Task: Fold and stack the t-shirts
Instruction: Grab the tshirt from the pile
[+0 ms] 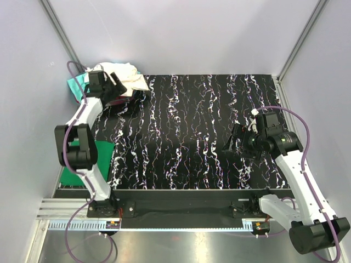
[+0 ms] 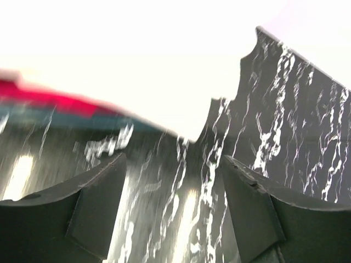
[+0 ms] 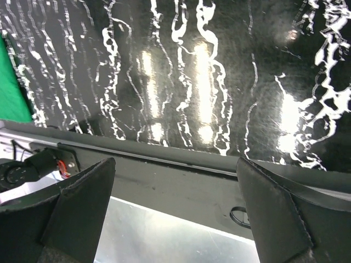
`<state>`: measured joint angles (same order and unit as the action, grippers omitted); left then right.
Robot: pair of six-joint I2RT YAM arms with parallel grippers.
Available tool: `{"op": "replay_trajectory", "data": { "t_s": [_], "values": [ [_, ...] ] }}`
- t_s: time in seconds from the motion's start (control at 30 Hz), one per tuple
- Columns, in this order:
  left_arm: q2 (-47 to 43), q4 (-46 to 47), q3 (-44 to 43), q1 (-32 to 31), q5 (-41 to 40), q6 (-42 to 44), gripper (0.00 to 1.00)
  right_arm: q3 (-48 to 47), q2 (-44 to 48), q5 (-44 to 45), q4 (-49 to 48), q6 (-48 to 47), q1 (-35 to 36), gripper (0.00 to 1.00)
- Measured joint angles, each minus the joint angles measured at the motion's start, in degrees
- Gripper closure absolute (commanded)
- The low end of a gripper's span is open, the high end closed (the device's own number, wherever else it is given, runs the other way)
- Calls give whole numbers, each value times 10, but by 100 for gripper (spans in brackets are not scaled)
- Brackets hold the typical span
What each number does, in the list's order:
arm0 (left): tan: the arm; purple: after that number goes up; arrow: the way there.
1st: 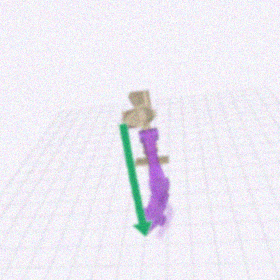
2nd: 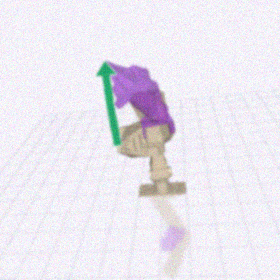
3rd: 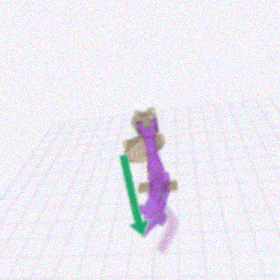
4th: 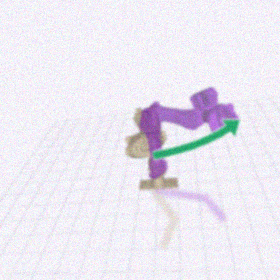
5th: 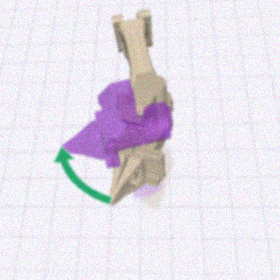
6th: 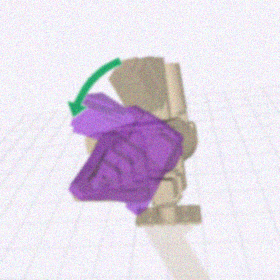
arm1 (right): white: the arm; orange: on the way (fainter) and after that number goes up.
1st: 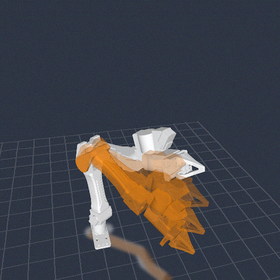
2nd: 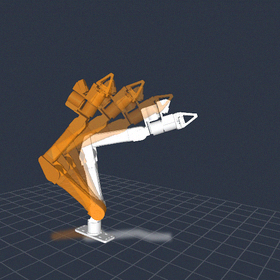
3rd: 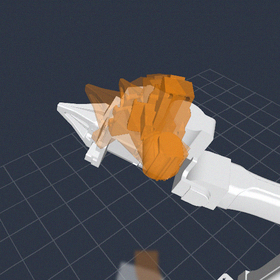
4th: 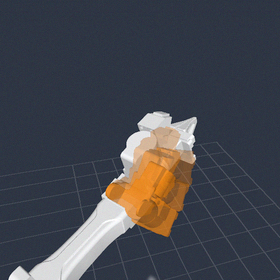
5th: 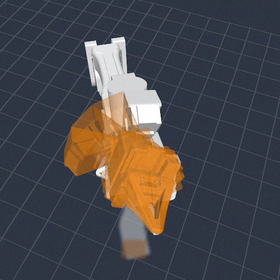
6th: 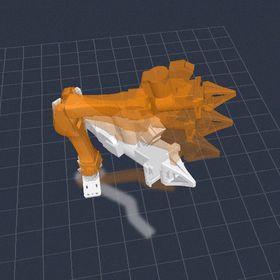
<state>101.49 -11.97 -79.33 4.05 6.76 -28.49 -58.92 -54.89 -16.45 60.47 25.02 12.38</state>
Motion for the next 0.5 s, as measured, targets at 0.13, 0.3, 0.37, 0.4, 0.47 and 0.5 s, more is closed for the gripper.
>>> {"op": "replay_trajectory", "data": {
  "t_s": [0.13,0.3,0.37,0.4,0.47,0.5],
  "values": [
    [73,33,-73,3,28,14,19,0,0,8,11,-3,0,0],
    [165,44,-184,7,49,2,11,0,-8,17,19,-4,0,0],
    [199,45,-220,7,54,-5,12,0,-15,21,19,-4,0,0],
    [212,46,-228,7,55,-9,12,-1,-19,22,19,-4,0,0],
    [231,44,-238,7,56,-16,12,-3,-29,24,19,-3,0,0],
    [241,43,-243,7,57,-18,13,-5,-33,24,17,-2,0,0]
  ]
}}
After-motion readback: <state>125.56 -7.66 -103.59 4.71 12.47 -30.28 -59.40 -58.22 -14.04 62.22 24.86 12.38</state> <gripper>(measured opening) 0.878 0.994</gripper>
